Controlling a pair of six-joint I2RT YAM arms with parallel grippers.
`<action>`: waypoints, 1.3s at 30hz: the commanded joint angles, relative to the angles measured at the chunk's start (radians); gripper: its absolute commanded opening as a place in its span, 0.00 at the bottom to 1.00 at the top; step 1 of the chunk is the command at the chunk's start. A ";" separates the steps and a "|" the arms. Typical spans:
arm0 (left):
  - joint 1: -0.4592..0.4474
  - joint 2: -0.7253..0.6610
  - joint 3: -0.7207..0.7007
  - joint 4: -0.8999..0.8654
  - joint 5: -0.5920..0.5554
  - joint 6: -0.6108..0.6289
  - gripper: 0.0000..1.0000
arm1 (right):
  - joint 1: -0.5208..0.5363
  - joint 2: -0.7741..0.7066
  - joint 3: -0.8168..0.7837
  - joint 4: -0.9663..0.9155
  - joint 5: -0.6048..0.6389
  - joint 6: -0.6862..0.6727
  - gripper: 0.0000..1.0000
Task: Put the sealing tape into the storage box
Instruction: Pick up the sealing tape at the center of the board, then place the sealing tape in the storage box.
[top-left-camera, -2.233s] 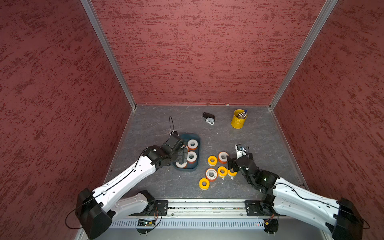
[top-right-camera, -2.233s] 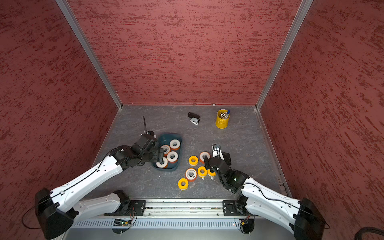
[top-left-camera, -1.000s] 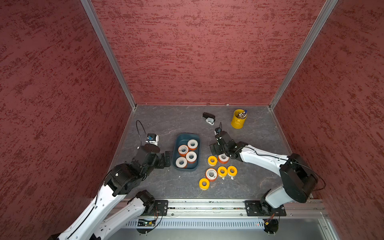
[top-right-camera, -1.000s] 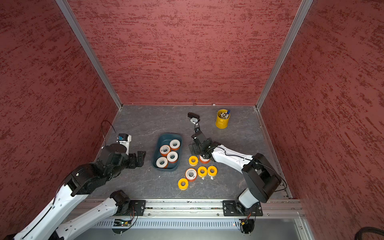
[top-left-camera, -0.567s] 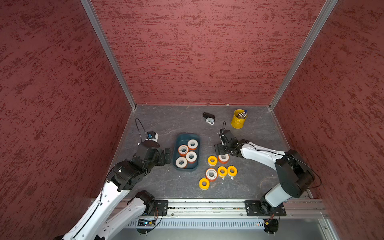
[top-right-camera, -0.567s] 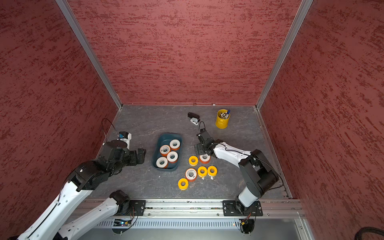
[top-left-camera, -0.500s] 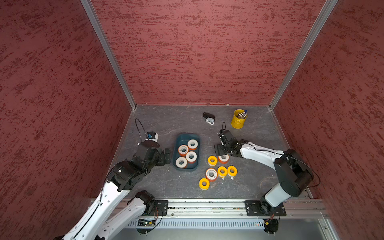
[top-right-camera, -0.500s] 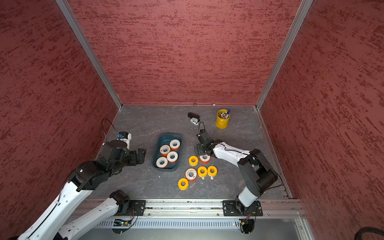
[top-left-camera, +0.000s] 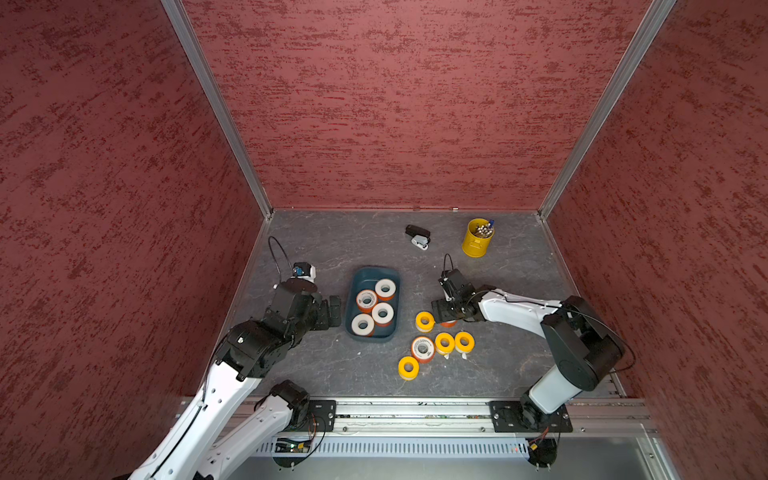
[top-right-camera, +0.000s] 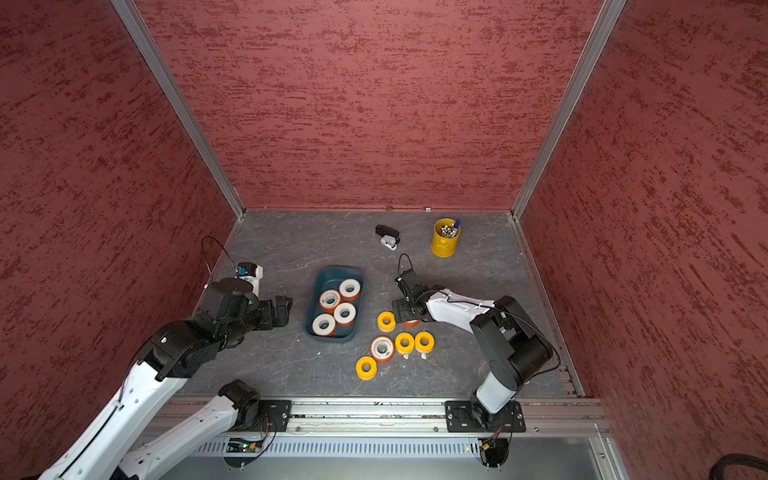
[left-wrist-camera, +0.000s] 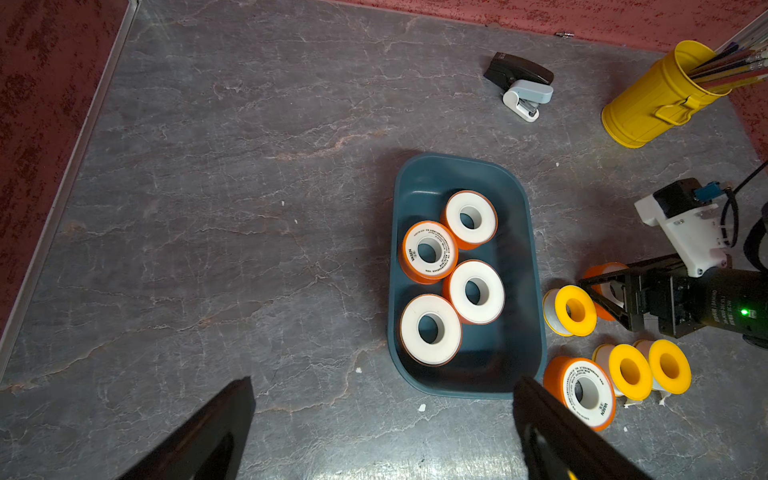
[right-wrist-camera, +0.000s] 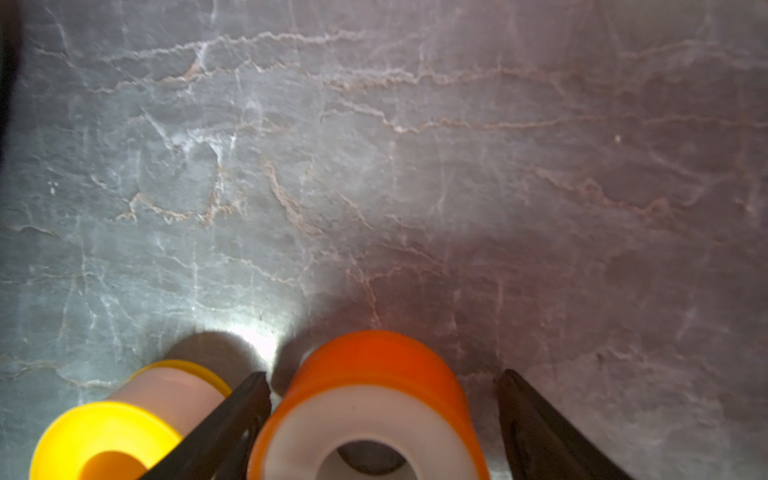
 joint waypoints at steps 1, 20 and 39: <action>0.009 0.005 -0.008 0.023 0.018 0.014 1.00 | -0.004 -0.019 -0.016 -0.037 -0.030 0.024 0.85; 0.029 0.009 -0.009 0.023 0.014 0.013 1.00 | -0.003 -0.077 -0.021 -0.086 -0.052 0.035 0.67; 0.036 -0.001 -0.010 0.016 -0.006 0.002 1.00 | 0.036 0.027 0.374 -0.209 -0.061 -0.053 0.65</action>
